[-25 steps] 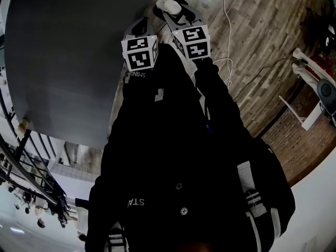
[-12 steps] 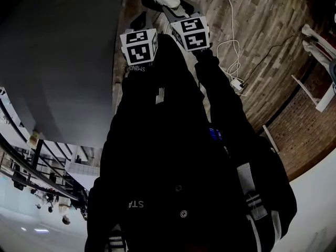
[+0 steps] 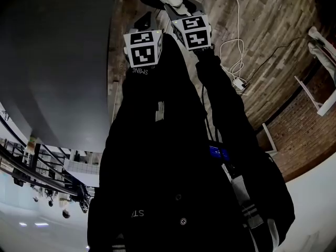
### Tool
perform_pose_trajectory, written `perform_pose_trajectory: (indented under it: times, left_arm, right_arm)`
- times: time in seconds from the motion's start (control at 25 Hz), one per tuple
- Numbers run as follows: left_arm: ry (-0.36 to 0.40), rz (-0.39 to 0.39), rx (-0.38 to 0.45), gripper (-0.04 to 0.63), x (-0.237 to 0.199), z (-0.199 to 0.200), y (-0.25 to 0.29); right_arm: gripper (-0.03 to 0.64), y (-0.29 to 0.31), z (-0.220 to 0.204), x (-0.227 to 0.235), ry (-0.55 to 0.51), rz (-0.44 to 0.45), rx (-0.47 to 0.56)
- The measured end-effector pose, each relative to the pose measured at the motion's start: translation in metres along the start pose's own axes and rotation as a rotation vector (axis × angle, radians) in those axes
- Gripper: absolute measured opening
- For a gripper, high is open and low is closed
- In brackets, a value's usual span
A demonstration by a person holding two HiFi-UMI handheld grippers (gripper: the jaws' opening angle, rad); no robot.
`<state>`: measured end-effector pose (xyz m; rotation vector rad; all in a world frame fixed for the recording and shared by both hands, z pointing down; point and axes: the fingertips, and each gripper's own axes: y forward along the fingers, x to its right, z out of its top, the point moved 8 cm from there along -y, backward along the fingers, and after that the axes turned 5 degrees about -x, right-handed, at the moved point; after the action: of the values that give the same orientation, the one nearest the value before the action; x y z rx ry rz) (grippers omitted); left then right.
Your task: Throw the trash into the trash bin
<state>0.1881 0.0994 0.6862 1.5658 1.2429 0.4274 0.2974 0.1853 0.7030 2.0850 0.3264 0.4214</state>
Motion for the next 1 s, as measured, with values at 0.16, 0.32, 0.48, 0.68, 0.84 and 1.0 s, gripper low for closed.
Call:
perform_pose_trajectory:
  times: [0.16, 0.32, 0.48, 0.68, 0.84, 1.0]
  left_arm:
    - [0.0, -0.002, -0.033, 0.0, -0.007, -0.012, 0.027]
    - [-0.007, -0.01, -0.052, 0.0, -0.008, -0.018, 0.049]
    - [-0.017, -0.016, -0.076, 0.0, -0.011, -0.026, 0.065]
    - [-0.019, -0.01, -0.09, 0.0, -0.016, -0.029, 0.074]
    - [-0.028, -0.007, -0.088, 0.0, -0.022, -0.03, 0.077]
    - [-0.034, -0.003, -0.085, 0.0, -0.025, -0.032, 0.075]
  right_arm:
    - [0.218, 0.029, -0.013, 0.01, 0.011, -0.007, -0.016]
    - [0.218, 0.052, -0.02, 0.02, 0.021, -0.012, -0.029]
    - [0.218, 0.069, -0.028, 0.026, 0.031, -0.013, -0.046]
    - [0.218, 0.08, -0.035, 0.032, 0.033, -0.011, -0.056]
    - [0.218, 0.09, -0.038, 0.035, 0.034, -0.013, -0.064]
    - [0.237, 0.095, -0.04, 0.035, 0.052, -0.022, -0.074]
